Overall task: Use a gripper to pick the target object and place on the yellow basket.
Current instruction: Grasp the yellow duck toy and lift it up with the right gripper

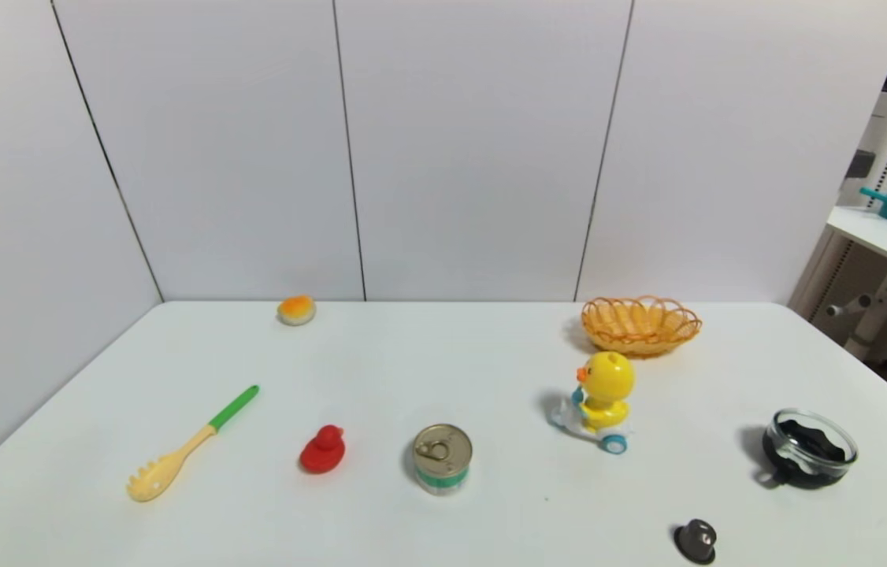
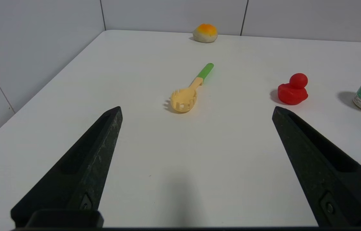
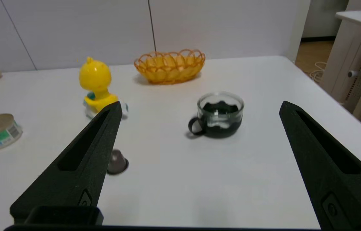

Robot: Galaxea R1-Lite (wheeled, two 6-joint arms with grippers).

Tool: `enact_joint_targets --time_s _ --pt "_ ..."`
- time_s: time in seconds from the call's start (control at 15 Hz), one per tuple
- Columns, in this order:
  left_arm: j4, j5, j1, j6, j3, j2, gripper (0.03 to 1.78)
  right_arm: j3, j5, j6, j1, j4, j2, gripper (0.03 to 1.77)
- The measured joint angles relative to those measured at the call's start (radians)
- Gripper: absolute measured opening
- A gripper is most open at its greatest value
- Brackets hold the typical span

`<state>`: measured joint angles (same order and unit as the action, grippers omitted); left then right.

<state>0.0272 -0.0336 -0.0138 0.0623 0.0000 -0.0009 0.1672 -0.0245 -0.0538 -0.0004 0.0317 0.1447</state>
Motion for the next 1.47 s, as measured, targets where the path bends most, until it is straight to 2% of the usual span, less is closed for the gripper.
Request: enact_joint_targets --time_s 0.6,0.87,1.0,1.07,1.13,1.47 --pt "0.0 0.0 0.0 0.0 0.0 0.0 1.69 0.696 0.003 -0.029 0.087 0.0 0.587 1.7" --pt "0.0 -0.001 0.0 0.0 0.0 0.0 1.69 0.885 -0.001 -0.014 0.108 0.0 0.799 1.7" --pt "0.0 0.0 0.0 0.0 0.0 0.0 1.69 0.948 0.011 0.024 0.109 -0.001 0.886 1.7" --pt "0.0 0.0 0.0 0.0 0.0 0.0 1.69 0.979 0.028 0.042 0.108 -0.001 0.925 1.7" --pt "0.0 0.0 0.0 0.0 0.0 0.0 1.69 1.003 0.067 0.062 0.108 0.001 0.965 1.7" --pt "0.0 0.0 0.0 0.0 0.0 0.0 1.69 1.107 0.342 0.183 0.111 0.007 1.186 1.7"
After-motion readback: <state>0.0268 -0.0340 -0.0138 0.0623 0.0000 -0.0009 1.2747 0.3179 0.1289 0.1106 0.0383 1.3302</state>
